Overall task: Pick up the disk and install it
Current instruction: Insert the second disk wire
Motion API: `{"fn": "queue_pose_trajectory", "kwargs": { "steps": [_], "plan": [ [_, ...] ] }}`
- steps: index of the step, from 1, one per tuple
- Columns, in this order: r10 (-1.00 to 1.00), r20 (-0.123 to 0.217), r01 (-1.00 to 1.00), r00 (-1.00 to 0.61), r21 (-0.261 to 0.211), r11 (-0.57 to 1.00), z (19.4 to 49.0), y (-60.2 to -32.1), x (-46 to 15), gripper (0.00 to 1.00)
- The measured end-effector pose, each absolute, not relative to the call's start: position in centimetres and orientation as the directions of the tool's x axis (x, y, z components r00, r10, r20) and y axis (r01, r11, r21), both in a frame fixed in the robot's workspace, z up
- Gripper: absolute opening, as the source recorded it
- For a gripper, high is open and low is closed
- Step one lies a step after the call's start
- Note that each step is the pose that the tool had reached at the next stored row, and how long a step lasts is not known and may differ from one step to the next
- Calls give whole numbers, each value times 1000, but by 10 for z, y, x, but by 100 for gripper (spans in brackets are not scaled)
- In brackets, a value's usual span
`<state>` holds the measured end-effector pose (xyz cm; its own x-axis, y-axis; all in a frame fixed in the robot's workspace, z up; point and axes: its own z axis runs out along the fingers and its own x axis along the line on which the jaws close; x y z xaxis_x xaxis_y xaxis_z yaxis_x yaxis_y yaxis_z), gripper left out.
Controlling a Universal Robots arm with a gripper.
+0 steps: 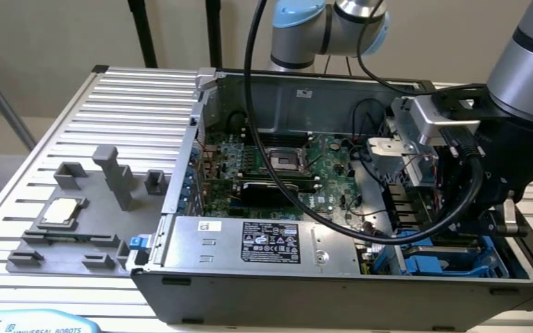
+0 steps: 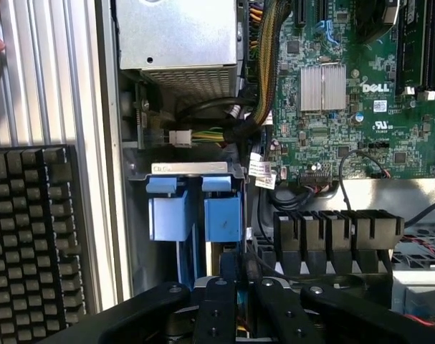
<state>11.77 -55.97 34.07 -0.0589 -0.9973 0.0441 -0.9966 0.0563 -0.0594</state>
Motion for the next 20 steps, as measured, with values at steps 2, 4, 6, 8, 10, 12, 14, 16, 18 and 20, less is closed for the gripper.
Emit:
{"fn": "queue_pose_trajectory", "kwargs": {
  "steps": [2, 4, 6, 8, 10, 12, 14, 16, 18, 20],
  "plan": [
    [-997, 45, -997, -59, -60, 56, 341, -559, 117, 16],
    [-997, 45, -997, -59, -60, 56, 341, -559, 117, 16],
    [-997, 45, -997, -59, -60, 56, 341, -559, 117, 16],
    [-997, 45, -997, -59, -60, 56, 341, -559, 117, 16],
    [-997, 45, -997, -59, -60, 56, 340, -560, 117, 16],
    [-997, 45, -997, -59, -60, 56, 340, -560, 117, 16],
    [-997, 45, -997, -59, -60, 56, 339, -560, 117, 16],
    [-997, 45, -997, -59, -60, 56, 337, -560, 117, 16],
    [-997, 46, -997, -59, -60, 56, 336, -561, 117, 16],
    [-997, 46, -997, -59, -60, 56, 336, -561, 117, 16]
  ]
}}
